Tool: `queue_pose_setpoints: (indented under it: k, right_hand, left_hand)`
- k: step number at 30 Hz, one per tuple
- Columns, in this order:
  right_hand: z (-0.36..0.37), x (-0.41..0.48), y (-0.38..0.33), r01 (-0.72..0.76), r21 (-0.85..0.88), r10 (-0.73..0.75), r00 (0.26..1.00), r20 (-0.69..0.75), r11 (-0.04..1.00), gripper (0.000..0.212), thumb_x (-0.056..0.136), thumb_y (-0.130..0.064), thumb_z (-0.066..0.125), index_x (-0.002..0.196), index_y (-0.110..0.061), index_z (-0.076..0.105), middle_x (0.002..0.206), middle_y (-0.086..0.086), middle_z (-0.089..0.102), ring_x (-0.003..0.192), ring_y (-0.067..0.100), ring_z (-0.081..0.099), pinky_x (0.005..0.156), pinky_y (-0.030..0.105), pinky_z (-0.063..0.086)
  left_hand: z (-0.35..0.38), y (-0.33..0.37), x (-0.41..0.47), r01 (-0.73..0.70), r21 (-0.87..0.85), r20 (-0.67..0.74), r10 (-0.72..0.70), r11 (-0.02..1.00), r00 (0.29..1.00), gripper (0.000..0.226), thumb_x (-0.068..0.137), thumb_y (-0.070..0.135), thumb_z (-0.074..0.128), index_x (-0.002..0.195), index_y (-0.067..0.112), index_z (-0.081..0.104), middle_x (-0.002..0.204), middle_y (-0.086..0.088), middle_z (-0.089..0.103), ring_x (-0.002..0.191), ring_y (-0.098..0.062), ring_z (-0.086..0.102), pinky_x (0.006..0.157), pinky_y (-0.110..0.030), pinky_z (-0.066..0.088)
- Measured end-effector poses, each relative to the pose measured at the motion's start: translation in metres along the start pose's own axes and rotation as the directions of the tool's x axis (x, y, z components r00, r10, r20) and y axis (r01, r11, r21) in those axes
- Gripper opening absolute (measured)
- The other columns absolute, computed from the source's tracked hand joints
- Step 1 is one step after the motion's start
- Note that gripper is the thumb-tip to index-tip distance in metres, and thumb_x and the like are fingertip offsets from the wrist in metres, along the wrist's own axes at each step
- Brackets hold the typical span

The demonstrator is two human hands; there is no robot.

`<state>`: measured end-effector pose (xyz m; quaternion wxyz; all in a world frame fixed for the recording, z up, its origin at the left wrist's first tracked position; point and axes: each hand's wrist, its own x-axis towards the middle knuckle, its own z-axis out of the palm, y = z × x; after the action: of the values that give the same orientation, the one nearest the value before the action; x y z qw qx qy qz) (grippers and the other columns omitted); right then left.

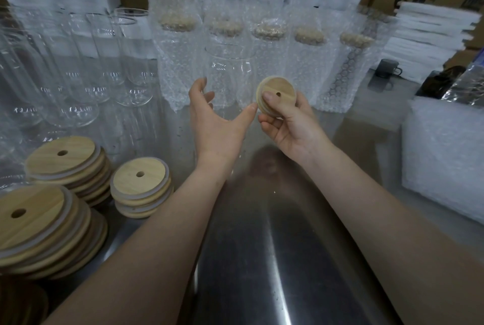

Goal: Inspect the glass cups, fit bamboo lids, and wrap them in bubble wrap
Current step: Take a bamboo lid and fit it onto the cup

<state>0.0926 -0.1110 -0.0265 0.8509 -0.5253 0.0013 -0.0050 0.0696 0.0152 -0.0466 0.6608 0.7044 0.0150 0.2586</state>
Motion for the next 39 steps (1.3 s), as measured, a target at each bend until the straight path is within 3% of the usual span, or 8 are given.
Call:
queue_pose_setpoints:
  k: [4,12,17,20,24,31,34,39]
  right_hand:
    - [0.002,-0.001,0.001,-0.008,-0.028,0.009,0.999,0.032,1.000,0.054,0.087,-0.003,0.070,0.128,-0.032,0.052,0.070,0.002,0.071,0.049,0.015,0.065,0.044,0.022,0.051]
    - [0.003,-0.002,0.001,0.014,-0.055,-0.018,0.996,-0.085,0.998,0.000,0.095,-0.031,0.064,0.095,-0.030,0.064,0.065,-0.004,0.061,0.037,0.011,0.044,0.038,0.017,0.035]
    - [0.004,-0.001,0.001,-0.018,0.013,0.020,0.992,-0.126,1.000,0.019,0.101,-0.041,0.050,0.102,-0.025,0.058,0.081,0.005,0.063,0.040,0.014,0.049,0.039,0.019,0.038]
    - [0.003,0.002,0.001,-0.022,0.070,0.028,0.995,-0.092,0.997,0.028,0.106,-0.035,0.039,0.122,-0.016,0.052,0.083,0.012,0.067,0.042,0.019,0.058,0.041,0.021,0.045]
    - [0.003,0.002,0.002,-0.026,0.176,0.029,0.999,-0.017,0.984,0.038,0.108,-0.020,0.035,0.146,-0.026,0.035,0.107,0.019,0.063,0.057,0.027,0.070,0.050,0.031,0.056]
    - [0.001,0.003,-0.003,0.010,0.238,-0.015,1.000,0.022,0.971,0.054,0.101,0.005,0.039,0.150,-0.013,0.026,0.120,0.024,0.050,0.069,0.037,0.073,0.060,0.040,0.060]
    - [0.001,0.002,-0.004,0.051,0.229,-0.059,0.998,0.029,0.972,0.059,0.097,0.012,0.043,0.147,-0.017,0.030,0.130,0.022,0.045,0.078,0.040,0.073,0.067,0.043,0.061]
    - [0.005,-0.002,-0.011,0.029,0.290,-0.042,0.998,0.037,0.957,0.036,0.103,-0.036,0.047,0.135,-0.021,0.040,0.137,0.027,0.047,0.093,0.049,0.069,0.071,0.047,0.060]
  left_hand:
    - [0.000,0.000,0.000,-0.001,-0.001,0.002,0.001,1.000,1.000,0.087,0.075,0.032,0.083,0.143,0.027,0.029,0.132,0.002,0.042,0.126,-0.013,0.043,0.107,-0.033,0.038]
    - [-0.001,0.001,-0.001,0.004,-0.002,0.006,-0.004,1.000,1.000,0.088,0.075,0.033,0.083,0.144,0.027,0.028,0.134,0.003,0.042,0.126,-0.012,0.042,0.108,-0.034,0.038]
    - [-0.001,0.002,-0.001,0.010,0.001,0.007,-0.010,1.000,1.000,0.088,0.076,0.034,0.082,0.144,0.027,0.027,0.135,0.002,0.042,0.127,-0.013,0.042,0.109,-0.037,0.038]
    - [0.000,0.002,-0.002,0.010,0.001,0.008,-0.010,1.000,1.000,0.088,0.076,0.033,0.082,0.144,0.027,0.028,0.134,0.002,0.042,0.127,-0.013,0.042,0.109,-0.038,0.038]
    - [-0.001,0.003,-0.002,0.013,0.000,0.009,-0.013,1.000,1.000,0.088,0.075,0.033,0.083,0.144,0.027,0.028,0.134,0.002,0.042,0.128,-0.014,0.042,0.110,-0.040,0.038]
    - [0.000,0.002,-0.002,0.008,0.008,0.009,-0.008,1.000,1.000,0.089,0.075,0.036,0.083,0.144,0.027,0.027,0.134,0.001,0.042,0.127,-0.013,0.042,0.110,-0.042,0.038]
    - [0.000,0.002,-0.002,0.007,0.007,0.010,-0.007,1.000,1.000,0.089,0.075,0.037,0.083,0.144,0.028,0.027,0.134,0.002,0.042,0.127,-0.012,0.042,0.110,-0.041,0.039]
    - [-0.001,0.001,-0.002,-0.014,0.009,-0.005,0.014,1.000,1.000,0.091,0.073,0.035,0.084,0.145,0.029,0.029,0.135,0.005,0.042,0.128,-0.010,0.042,0.109,-0.038,0.039]
